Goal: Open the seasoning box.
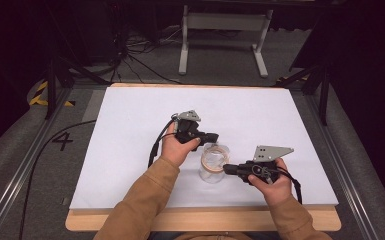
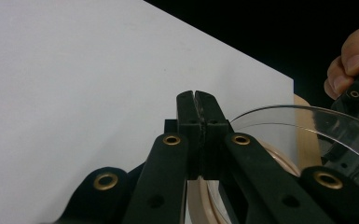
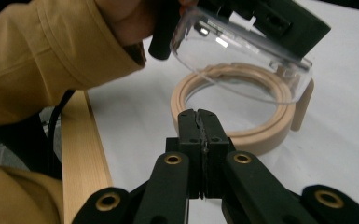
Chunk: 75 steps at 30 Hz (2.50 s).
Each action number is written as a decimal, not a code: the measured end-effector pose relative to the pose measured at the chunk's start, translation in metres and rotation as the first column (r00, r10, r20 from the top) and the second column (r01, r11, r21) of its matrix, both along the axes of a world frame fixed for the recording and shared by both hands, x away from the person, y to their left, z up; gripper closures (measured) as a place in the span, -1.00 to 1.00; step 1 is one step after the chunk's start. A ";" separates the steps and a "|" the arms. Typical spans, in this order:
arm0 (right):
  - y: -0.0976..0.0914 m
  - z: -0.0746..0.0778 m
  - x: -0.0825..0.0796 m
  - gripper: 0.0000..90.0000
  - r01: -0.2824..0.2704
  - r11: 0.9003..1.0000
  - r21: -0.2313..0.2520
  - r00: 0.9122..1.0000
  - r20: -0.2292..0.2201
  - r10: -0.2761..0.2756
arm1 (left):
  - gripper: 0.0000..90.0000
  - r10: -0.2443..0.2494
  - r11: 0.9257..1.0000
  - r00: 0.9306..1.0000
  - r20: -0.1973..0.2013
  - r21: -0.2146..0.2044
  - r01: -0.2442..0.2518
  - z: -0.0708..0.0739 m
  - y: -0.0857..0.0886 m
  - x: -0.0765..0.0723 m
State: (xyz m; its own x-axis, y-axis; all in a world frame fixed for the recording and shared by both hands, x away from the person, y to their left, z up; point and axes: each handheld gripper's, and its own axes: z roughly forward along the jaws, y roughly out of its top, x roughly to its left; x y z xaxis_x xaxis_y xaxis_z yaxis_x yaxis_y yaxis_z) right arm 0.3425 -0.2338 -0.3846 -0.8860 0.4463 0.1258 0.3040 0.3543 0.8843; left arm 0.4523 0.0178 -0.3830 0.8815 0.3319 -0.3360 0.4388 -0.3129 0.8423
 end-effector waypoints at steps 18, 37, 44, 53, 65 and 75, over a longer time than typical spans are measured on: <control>0.000 -0.005 0.004 1.00 0.011 0.994 0.106 1.000 -0.001 -0.011 | 1.00 -0.004 1.000 1.000 0.020 0.013 0.003 0.001 0.000 -0.001; -0.001 0.000 0.008 1.00 0.014 0.996 0.090 1.000 0.023 -0.016 | 0.93 0.046 0.979 0.987 0.152 0.190 -0.075 0.034 0.031 -0.013; -0.003 0.007 0.015 1.00 0.004 0.995 0.097 0.999 0.036 -0.008 | 0.93 0.075 0.965 0.984 0.161 0.237 -0.113 0.042 0.056 -0.022; -0.003 0.016 0.027 1.00 -0.007 0.995 0.103 0.999 0.049 0.002 | 0.92 0.133 0.953 0.982 0.132 0.256 -0.163 0.039 0.083 -0.031; -0.004 0.022 0.045 1.00 0.002 0.994 0.106 0.998 0.069 -0.009 | 0.92 0.195 0.939 0.977 0.086 0.272 -0.211 0.035 0.114 -0.041; -0.005 0.018 0.063 1.00 0.060 0.995 0.084 0.995 0.069 -0.066 | 0.92 0.230 0.927 0.970 0.073 0.288 -0.241 0.033 0.130 -0.050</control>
